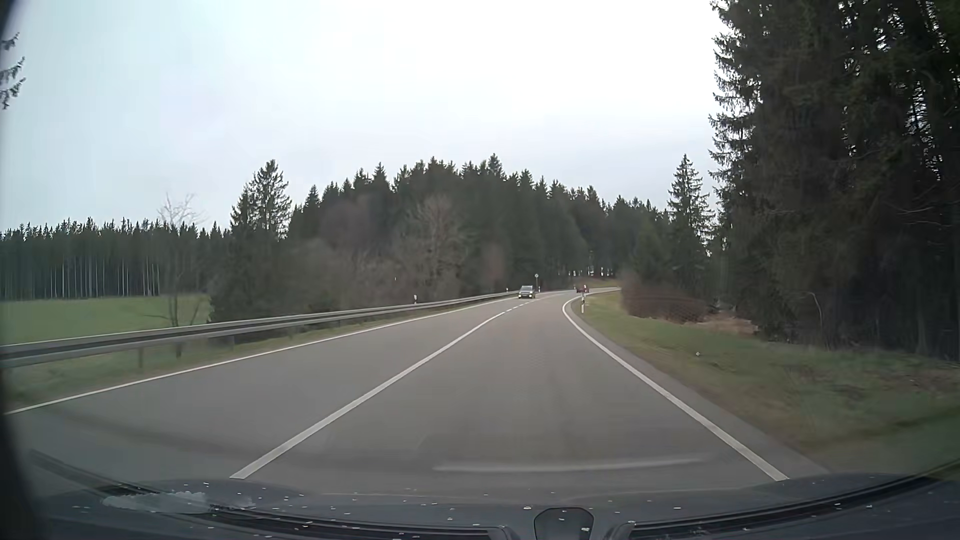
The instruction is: Follow the waypoints while adhering to traffic rules and regulations
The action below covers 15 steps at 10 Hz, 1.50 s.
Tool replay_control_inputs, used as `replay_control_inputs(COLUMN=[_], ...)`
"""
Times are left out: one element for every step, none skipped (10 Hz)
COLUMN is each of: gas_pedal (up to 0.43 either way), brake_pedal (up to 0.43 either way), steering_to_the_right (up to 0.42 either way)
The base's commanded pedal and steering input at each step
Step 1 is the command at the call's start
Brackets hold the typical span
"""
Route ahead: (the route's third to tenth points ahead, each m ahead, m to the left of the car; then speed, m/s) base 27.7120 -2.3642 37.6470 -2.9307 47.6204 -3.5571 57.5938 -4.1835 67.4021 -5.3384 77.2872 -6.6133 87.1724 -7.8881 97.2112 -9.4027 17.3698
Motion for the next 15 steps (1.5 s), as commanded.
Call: replay_control_inputs(gas_pedal=[0.189,0.197,0.197,0.209,0.209,0.209,0.209,0.22,0.22,0.22,0.22,0.22,0.22,0.22,0.22], brake_pedal=[0.0,0.0,0.0,0.0,0.0,0.0,0.0,0.0,0.0,0.0,0.0,0.0,0.0,0.0,0.0], steering_to_the_right=[0.009,0.009,0.009,0.009,0.01,0.009,0.009,0.009,0.008,0.008,0.008,0.008,0.008,0.008,0.008])
